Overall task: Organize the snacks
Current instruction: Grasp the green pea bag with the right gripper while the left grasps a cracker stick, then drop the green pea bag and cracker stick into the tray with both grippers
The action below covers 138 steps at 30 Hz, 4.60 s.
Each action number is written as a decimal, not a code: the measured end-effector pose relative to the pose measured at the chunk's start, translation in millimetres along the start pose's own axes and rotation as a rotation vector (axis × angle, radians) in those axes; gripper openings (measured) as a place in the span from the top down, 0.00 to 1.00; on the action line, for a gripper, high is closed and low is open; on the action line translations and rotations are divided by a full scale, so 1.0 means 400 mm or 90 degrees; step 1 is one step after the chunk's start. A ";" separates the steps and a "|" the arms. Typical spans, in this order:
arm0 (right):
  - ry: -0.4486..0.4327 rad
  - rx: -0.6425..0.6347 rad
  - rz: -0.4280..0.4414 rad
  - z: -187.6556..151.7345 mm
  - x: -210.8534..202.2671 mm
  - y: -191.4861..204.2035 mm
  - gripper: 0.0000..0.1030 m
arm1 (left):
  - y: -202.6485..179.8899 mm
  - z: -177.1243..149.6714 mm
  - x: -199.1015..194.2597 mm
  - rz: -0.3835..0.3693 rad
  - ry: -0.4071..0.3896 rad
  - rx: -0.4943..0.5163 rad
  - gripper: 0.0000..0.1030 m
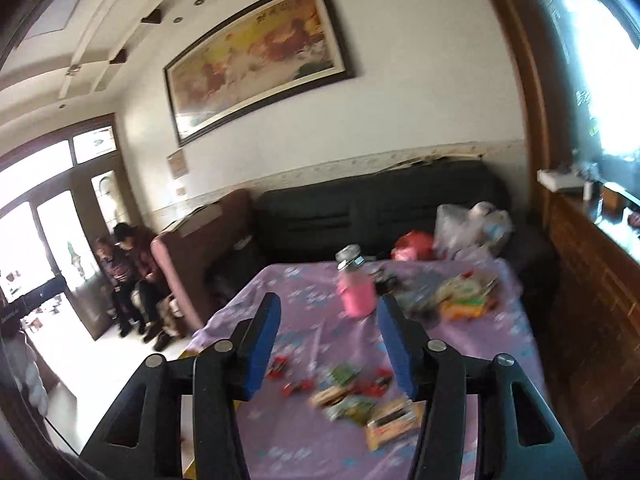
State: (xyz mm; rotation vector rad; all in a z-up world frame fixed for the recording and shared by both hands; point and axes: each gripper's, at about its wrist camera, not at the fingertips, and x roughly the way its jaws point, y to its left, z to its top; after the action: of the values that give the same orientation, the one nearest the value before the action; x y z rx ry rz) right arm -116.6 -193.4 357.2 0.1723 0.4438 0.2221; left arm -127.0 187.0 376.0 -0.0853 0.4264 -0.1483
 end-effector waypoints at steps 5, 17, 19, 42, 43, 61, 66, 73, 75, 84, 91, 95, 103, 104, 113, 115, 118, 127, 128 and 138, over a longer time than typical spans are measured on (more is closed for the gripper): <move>0.104 0.025 0.019 -0.088 0.189 -0.074 0.34 | -0.012 -0.091 0.233 -0.059 0.107 -0.030 0.18; 0.373 0.100 0.039 -0.497 0.671 -0.157 0.51 | -0.160 -0.492 0.719 -0.157 0.390 -0.038 0.45; 0.388 0.082 0.010 -0.518 0.697 -0.149 0.49 | -0.175 -0.510 0.756 -0.166 0.404 -0.039 0.45; 0.358 0.062 0.063 -0.576 0.631 -0.114 0.66 | -0.349 -0.630 0.918 -0.220 0.431 0.144 0.68; 0.357 0.064 0.066 -0.578 0.627 -0.114 0.66 | -0.348 -0.632 0.913 -0.224 0.431 0.145 0.73; 0.341 0.074 0.109 -0.584 0.519 -0.061 0.99 | -0.211 -0.594 0.677 -0.202 0.361 0.052 0.94; 0.346 0.103 0.063 -0.595 0.524 -0.082 0.54 | -0.160 -0.600 0.580 -0.198 0.334 0.022 0.93; 0.364 0.111 0.006 -0.634 0.553 -0.100 0.42 | -0.089 -0.616 0.454 -0.194 0.284 -0.029 0.93; 0.365 0.098 0.008 -0.647 0.562 -0.083 0.39 | -0.058 -0.618 0.425 -0.189 0.268 -0.053 0.93; 0.360 0.065 -0.007 -0.670 0.564 -0.018 0.66 | 0.128 -0.641 0.310 -0.125 0.217 -0.146 0.93; 0.325 0.004 0.052 -0.613 0.505 0.126 0.66 | 0.290 -0.645 0.282 -0.040 0.208 -0.183 0.93; 0.313 -0.057 0.121 -0.586 0.486 0.278 0.67 | 0.355 -0.667 0.256 -0.009 0.211 -0.197 0.93; 0.364 -0.159 0.262 -0.640 0.522 0.604 0.67 | 0.435 -0.715 0.242 0.025 0.234 -0.224 0.93; 0.373 -0.171 0.269 -0.655 0.530 0.634 0.67 | 0.440 -0.712 0.242 0.027 0.233 -0.224 0.93; 0.457 -0.215 0.273 -0.791 0.580 0.744 0.67 | 0.501 -0.686 0.329 0.039 0.264 -0.205 0.93; 0.465 -0.217 0.274 -0.802 0.580 0.746 0.67 | 0.509 -0.692 0.350 0.044 0.280 -0.208 0.93; 0.475 -0.230 0.268 -0.821 0.579 0.756 0.67 | 0.517 -0.696 0.363 0.044 0.287 -0.220 0.92; 0.466 -0.228 0.275 -0.822 0.579 0.760 0.60 | 0.530 -0.677 0.307 0.037 0.266 -0.259 0.76; 0.459 -0.229 0.276 -0.816 0.574 0.754 0.58 | 0.529 -0.673 0.298 0.035 0.262 -0.262 0.76; 0.415 -0.144 0.277 -0.755 0.525 0.610 0.53 | 0.459 -0.625 0.247 -0.024 0.230 -0.288 0.36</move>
State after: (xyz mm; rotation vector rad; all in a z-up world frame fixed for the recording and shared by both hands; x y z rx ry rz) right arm -107.9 128.7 55.5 -0.0345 1.0229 0.7634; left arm -119.4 339.0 88.5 -0.5172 0.8147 -0.1013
